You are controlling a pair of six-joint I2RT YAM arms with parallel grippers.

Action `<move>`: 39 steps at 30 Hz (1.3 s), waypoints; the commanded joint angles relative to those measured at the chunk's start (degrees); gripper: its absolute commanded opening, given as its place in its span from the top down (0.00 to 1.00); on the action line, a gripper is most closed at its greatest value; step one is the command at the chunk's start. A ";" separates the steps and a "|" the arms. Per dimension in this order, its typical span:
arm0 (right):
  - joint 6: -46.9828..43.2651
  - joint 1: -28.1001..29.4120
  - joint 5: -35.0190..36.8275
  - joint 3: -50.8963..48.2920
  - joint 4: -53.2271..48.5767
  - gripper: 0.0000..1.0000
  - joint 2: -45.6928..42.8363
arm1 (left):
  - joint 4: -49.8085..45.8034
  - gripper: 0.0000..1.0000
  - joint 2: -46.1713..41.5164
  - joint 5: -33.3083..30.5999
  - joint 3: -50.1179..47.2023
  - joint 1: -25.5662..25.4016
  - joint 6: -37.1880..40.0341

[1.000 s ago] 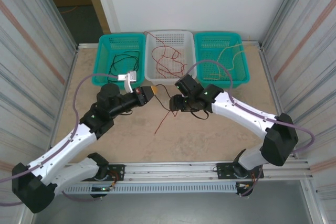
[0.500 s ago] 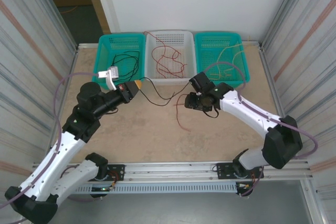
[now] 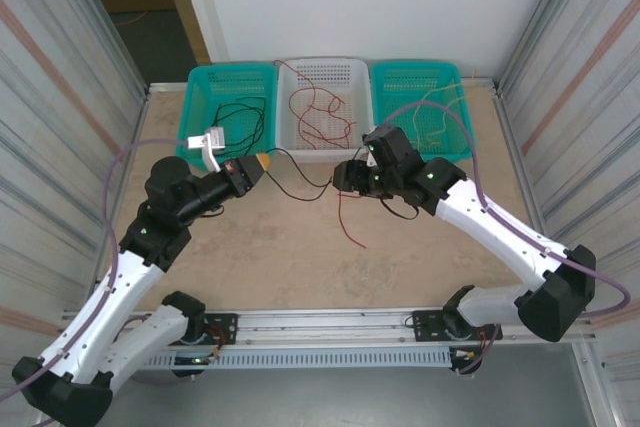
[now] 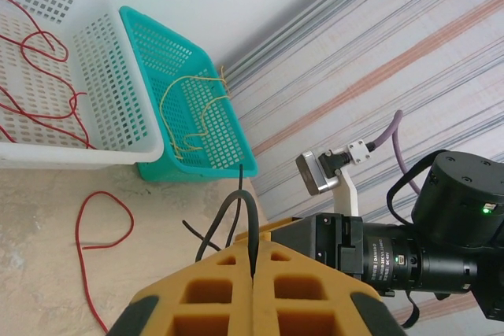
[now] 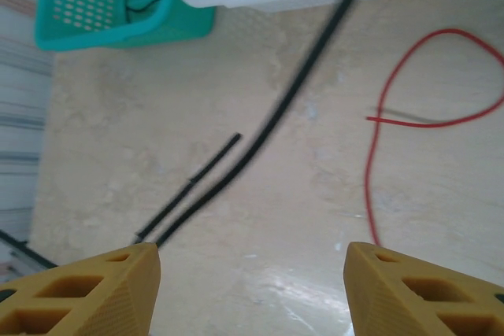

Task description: Untangle the cables

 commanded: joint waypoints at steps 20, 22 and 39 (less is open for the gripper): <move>7.84 -4.50 -9.89 0.57 8.15 0.37 3.92 | 4.10 1.00 -1.42 1.37 -1.92 0.36 -1.12; 7.73 -5.44 -10.86 1.69 8.59 0.41 5.52 | 4.55 1.00 -1.26 1.55 -1.92 0.36 -1.28; -2.41 -8.90 -14.32 23.23 6.31 1.00 12.62 | -3.77 1.00 2.03 2.87 -3.52 -0.35 7.20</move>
